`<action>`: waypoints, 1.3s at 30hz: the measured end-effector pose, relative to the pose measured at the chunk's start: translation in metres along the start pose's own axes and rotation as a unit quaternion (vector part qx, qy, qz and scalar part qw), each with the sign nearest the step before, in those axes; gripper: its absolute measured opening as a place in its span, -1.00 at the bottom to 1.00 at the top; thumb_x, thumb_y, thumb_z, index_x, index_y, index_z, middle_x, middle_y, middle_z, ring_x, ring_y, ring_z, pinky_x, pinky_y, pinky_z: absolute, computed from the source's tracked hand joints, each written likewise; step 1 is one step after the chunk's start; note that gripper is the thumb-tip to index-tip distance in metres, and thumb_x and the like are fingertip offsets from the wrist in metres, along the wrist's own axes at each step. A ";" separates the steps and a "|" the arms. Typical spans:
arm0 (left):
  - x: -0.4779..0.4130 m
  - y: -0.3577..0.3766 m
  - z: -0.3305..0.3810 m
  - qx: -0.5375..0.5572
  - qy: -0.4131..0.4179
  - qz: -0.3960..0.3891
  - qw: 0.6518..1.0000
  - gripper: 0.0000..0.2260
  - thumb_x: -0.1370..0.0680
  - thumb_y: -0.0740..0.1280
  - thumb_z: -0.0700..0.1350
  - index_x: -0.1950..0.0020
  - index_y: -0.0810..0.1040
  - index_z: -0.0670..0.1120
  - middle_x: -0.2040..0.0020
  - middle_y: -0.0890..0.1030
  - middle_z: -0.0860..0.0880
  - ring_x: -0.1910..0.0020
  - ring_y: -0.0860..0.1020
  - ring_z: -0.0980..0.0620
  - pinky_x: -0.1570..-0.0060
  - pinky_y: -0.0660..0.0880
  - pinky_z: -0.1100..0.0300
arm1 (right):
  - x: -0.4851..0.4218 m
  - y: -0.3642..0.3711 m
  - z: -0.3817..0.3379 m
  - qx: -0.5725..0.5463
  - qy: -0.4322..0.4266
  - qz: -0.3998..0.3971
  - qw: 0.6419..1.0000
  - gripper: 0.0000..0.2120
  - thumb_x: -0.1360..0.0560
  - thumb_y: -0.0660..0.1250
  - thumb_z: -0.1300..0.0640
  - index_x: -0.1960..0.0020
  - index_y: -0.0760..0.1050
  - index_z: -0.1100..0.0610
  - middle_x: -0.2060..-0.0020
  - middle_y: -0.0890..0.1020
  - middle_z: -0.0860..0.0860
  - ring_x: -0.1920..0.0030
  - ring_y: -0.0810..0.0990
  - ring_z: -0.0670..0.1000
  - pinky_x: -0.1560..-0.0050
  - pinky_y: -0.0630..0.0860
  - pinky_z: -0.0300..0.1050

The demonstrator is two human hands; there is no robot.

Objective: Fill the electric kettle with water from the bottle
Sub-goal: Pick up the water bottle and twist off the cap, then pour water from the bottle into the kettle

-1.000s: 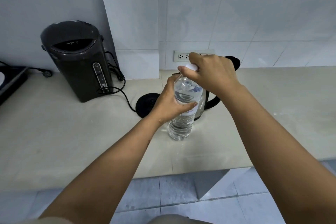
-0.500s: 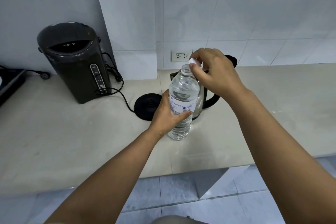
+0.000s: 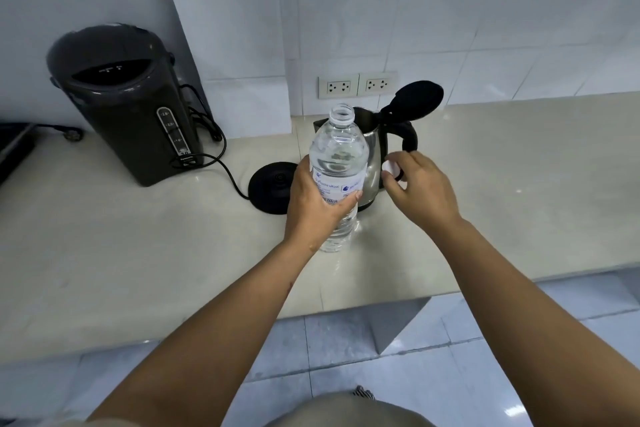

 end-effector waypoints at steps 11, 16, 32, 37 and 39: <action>0.006 0.004 0.000 -0.034 -0.009 0.032 0.999 -0.15 -0.30 0.58 0.09 -0.42 0.22 -0.15 -0.31 0.38 -0.08 -0.31 0.39 0.00 -0.30 0.41 0.07 | 0.058 0.079 0.042 0.063 0.026 -0.174 0.982 -0.68 -0.53 0.24 0.16 -0.28 0.49 0.09 -0.04 0.60 0.13 0.00 0.58 0.23 0.10 0.51 0.01; 0.005 0.007 -0.002 -0.029 -0.022 0.033 0.999 -0.16 -0.29 0.59 0.07 -0.40 0.23 -0.16 -0.30 0.39 -0.08 -0.30 0.40 0.00 -0.30 0.42 0.03 | 0.083 0.095 0.056 0.081 0.017 -0.188 0.979 -0.70 -0.44 0.29 0.31 -0.15 0.55 0.17 -0.06 0.63 0.12 0.02 0.61 0.20 0.09 0.53 -0.03; 0.007 0.008 -0.011 0.036 -0.046 -0.020 0.998 -0.14 -0.28 0.62 0.01 -0.42 0.21 -0.08 -0.23 0.43 0.14 -0.22 0.43 0.24 -0.14 0.36 0.49 | 0.054 0.052 0.027 -0.003 -0.004 -0.073 0.997 -0.37 -0.57 -0.06 -0.21 -0.52 0.16 0.12 -0.49 0.29 0.03 -0.51 0.17 -0.01 -0.52 -0.01 -0.10; 0.007 0.004 -0.008 0.031 -0.043 -0.033 0.998 -0.10 -0.27 0.63 -0.03 -0.44 0.18 -0.13 -0.20 0.41 0.17 -0.16 0.41 0.31 -0.02 0.32 0.61 | 0.010 -0.001 -0.034 -0.123 -0.055 0.088 0.987 -0.42 -0.58 0.12 -0.14 -0.46 0.27 0.20 -0.44 0.36 0.06 -0.46 0.28 0.00 -0.49 0.12 0.00; 0.009 0.002 -0.004 0.017 -0.043 -0.025 0.999 -0.11 -0.26 0.63 0.01 -0.43 0.20 -0.10 -0.20 0.41 0.17 -0.14 0.43 0.27 0.04 0.33 0.60 | -0.004 -0.014 -0.057 -0.153 -0.065 0.096 0.981 -0.42 -0.57 0.14 -0.16 -0.44 0.30 0.19 -0.41 0.40 0.05 -0.44 0.31 -0.01 -0.49 0.14 -0.02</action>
Point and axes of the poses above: each hand's wrist, its own x-axis away from the middle knuckle, its own y-axis out of the palm, z = x × y, the point moved 2 cm from there along -x, towards the middle knuckle
